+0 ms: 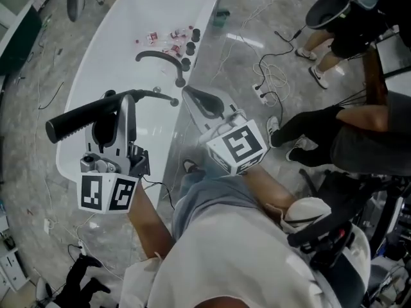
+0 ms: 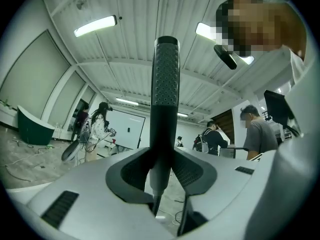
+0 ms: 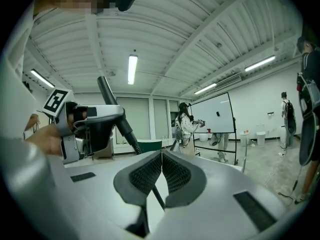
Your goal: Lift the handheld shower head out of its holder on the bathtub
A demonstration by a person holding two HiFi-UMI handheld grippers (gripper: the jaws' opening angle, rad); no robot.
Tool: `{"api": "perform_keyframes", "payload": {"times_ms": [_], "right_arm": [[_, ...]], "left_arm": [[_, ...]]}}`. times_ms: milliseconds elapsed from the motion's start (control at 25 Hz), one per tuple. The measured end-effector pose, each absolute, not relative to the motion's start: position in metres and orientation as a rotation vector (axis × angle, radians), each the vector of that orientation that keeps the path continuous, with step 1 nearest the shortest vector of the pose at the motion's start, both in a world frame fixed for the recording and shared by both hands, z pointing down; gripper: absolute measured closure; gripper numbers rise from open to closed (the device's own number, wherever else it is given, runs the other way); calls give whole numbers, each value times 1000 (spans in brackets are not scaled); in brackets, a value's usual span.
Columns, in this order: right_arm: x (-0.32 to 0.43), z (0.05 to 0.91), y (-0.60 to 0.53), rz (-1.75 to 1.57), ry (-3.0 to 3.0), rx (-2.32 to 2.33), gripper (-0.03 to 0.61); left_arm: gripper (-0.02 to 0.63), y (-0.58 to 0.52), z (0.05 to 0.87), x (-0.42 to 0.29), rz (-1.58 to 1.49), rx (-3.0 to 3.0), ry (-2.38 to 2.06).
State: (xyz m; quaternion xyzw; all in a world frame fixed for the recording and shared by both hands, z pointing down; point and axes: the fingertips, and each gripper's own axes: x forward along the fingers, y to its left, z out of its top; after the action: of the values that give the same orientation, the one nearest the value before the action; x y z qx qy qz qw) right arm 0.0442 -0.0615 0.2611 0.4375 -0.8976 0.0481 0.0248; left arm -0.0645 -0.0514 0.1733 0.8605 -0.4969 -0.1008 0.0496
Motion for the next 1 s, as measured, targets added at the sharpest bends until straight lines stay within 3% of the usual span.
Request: {"api": "perform_keyframes", "payload": {"times_ms": [1000], "right_arm": [[29, 196, -69, 34, -2745, 1348, 563]], "left_arm": [[465, -66, 187, -80, -299, 2512, -1483]]}}
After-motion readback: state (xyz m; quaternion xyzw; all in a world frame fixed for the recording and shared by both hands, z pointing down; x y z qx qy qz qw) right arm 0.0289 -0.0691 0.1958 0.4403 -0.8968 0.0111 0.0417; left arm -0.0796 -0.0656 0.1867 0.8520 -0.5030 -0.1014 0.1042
